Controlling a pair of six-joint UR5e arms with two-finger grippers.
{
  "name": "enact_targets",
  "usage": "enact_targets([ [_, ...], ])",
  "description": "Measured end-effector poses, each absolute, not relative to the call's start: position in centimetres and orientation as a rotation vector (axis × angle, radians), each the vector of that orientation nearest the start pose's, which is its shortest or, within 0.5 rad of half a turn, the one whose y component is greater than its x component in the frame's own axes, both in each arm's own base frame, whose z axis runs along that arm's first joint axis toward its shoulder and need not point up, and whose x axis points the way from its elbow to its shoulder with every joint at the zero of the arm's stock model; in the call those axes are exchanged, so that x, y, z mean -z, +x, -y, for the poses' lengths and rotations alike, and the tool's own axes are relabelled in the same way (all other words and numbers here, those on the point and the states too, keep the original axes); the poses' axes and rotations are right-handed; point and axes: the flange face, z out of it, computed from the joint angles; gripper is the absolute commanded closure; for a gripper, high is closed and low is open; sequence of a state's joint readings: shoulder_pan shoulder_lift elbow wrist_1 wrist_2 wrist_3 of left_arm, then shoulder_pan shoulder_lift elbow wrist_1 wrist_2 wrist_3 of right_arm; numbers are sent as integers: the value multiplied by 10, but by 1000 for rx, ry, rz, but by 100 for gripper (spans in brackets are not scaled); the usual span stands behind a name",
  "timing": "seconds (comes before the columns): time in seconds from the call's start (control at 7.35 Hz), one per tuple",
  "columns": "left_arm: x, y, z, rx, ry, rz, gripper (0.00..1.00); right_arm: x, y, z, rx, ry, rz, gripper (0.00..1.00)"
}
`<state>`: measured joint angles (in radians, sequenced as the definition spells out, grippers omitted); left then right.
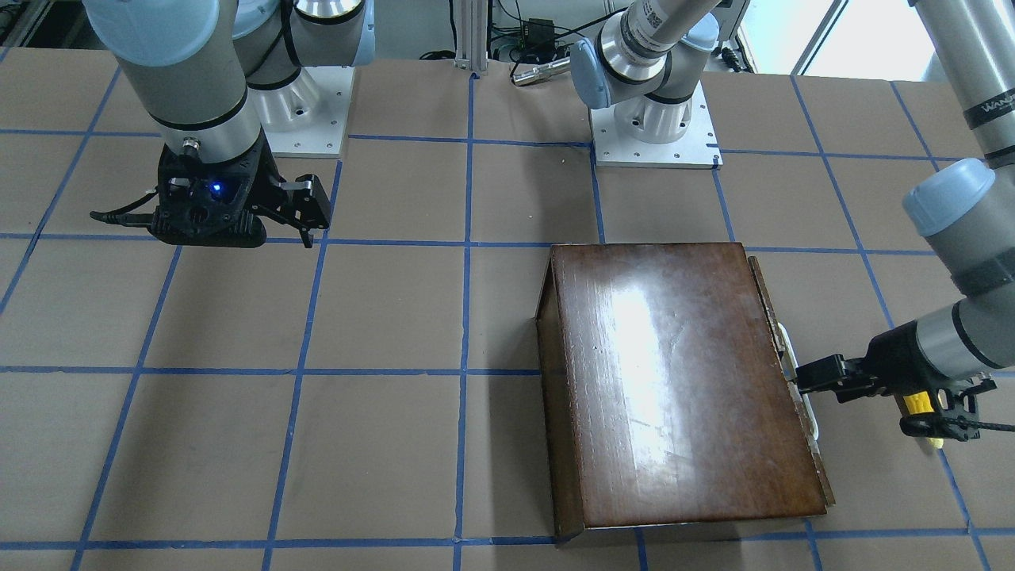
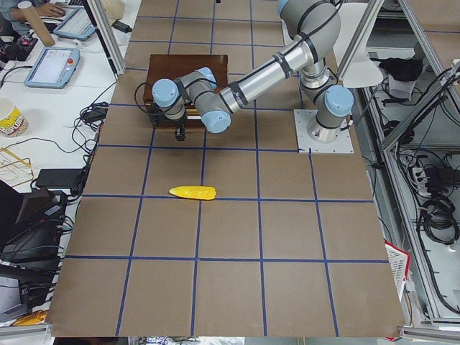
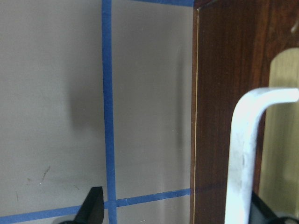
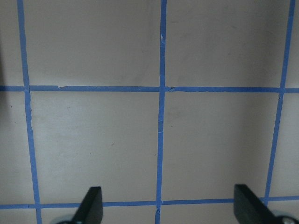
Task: Open drawer and put corn inside
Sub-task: 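Pull the drawer handle outward with the left gripper to open the drawer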
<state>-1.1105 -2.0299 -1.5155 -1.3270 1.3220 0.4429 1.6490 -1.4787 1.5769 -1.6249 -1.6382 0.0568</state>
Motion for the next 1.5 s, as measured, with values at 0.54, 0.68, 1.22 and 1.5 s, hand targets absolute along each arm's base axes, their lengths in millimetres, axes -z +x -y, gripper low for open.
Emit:
enact_targets([
  [0.54,-273,165,633,-61,-118,-3438,0,-444,167,513,-64,-37,-3210,0],
  [0.68,-270,171,632,-65,-131,-3437,0,-444,167,513,-64,-37,-3210,0],
  [1.22,-268,191,628,-59,-179,-3430,0,-444,167,513,-64,-37,-3211,0],
  [1.5,-270,200,626,-48,-191,-3428,0,-444,167,513,-63,-37,-3211,0],
])
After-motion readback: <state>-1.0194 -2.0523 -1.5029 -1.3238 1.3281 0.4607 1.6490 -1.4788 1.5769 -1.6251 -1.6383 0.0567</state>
